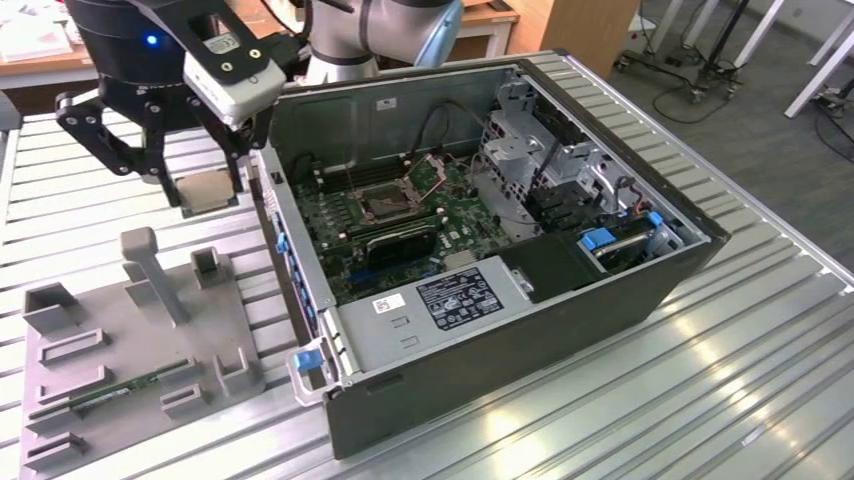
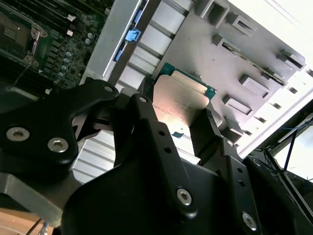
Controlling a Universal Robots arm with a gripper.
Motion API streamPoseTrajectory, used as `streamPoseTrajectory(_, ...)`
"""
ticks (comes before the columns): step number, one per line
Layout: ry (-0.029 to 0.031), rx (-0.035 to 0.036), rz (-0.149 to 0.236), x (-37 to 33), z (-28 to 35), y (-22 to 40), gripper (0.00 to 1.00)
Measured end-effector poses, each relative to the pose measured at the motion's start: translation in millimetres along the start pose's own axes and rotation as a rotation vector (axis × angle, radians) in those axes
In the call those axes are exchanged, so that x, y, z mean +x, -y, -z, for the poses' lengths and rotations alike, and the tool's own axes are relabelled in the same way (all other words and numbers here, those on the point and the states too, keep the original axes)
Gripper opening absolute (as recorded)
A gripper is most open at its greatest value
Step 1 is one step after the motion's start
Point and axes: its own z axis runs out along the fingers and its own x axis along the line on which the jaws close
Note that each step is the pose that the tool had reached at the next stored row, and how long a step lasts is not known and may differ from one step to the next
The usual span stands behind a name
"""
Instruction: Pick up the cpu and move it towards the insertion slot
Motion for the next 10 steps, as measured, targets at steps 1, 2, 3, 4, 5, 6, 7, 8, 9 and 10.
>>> streamPoseTrajectory(1, -0.0001, 0.0001, 0.0, -2.4, 0.0, 0.0, 0.54)
streamPoseTrajectory(2, 0.0, 0.0001, 0.0, -4.8, 0.0, 0.1, 0.54)
streamPoseTrajectory(3, 0.0, 0.0, 0.0, -7.2, 0.0, 0.1, 0.54)
streamPoseTrajectory(4, 0.0, 0.0, 0.0, -9.6, 0.0, 0.2, 0.54)
streamPoseTrajectory(5, 0.0, 0.0, 0.0, -12.1, 0.0, 0.2, 0.54)
streamPoseTrajectory(6, 0.0, 0.0, 0.0, -14.6, 0.0, 0.3, 0.54)
streamPoseTrajectory(7, 0.0, 0.0, 0.0, -17.4, 0.1, 0.3, 0.54)
streamPoseTrajectory(8, 0.0, 0.0001, 0.0, -19.8, 0.1, 0.4, 0.54)
streamPoseTrajectory(9, 0.0, 0.0, 0.0, -22.4, 0.0, 0.4, 0.54)
streamPoseTrajectory(10, 0.0001, 0.0, 0.0, -25.0, 0.0, 0.5, 0.54)
